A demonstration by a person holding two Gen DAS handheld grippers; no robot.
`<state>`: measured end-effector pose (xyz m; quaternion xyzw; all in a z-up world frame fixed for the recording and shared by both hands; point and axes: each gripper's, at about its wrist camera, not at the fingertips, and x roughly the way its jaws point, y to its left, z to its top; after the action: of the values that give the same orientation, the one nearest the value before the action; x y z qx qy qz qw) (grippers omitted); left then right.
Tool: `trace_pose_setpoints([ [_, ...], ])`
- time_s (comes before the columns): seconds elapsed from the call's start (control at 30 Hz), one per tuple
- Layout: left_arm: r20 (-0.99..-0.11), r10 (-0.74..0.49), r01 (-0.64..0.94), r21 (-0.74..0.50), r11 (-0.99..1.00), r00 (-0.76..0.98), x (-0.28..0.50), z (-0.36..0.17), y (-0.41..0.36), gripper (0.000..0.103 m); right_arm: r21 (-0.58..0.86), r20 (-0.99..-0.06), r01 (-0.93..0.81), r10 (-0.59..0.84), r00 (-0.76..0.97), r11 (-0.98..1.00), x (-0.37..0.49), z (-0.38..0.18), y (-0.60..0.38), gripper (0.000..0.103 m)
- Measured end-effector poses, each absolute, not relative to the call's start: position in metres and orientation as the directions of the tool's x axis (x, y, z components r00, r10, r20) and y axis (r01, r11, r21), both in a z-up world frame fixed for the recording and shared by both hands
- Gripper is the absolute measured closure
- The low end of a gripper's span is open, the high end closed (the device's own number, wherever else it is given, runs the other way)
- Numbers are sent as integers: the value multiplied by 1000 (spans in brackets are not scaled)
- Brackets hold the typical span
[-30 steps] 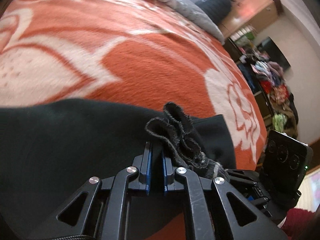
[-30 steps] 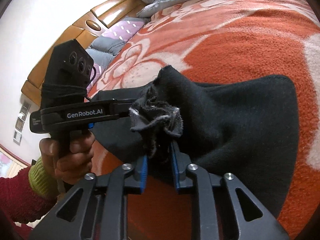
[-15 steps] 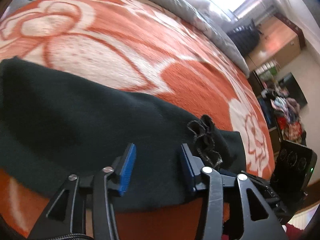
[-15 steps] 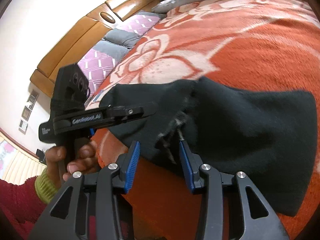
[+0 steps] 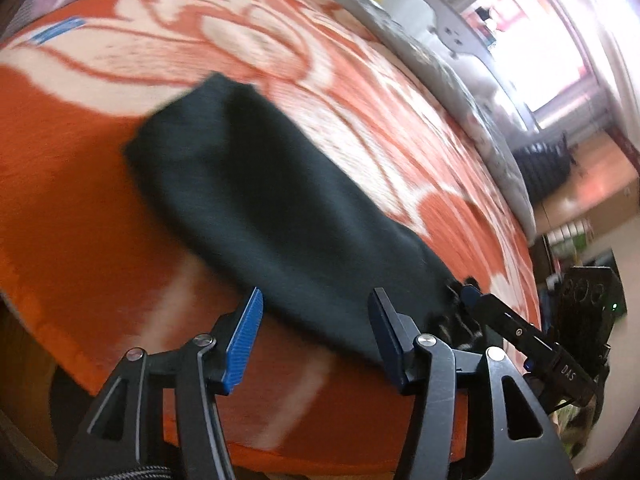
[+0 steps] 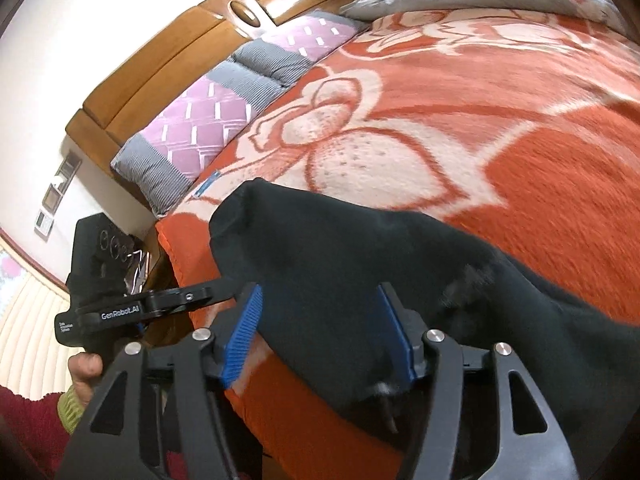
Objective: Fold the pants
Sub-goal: 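Grasp the folded pants end with the left gripper near the right gripper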
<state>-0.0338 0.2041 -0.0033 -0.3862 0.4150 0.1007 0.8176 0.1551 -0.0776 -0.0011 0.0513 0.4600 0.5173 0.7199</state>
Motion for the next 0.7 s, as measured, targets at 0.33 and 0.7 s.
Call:
trace_pose_setpoints([
  [0.33,-768,-91,-608,-567,555,634,-54,-22,260,46,494,-656,-770,755,-24,404,172,-1,-4,43],
  [0.7,-768,-95,-635,-587,503,634,-36,-46,286,45,404,-721,-863,686,-97,303,193,-4,92,43],
])
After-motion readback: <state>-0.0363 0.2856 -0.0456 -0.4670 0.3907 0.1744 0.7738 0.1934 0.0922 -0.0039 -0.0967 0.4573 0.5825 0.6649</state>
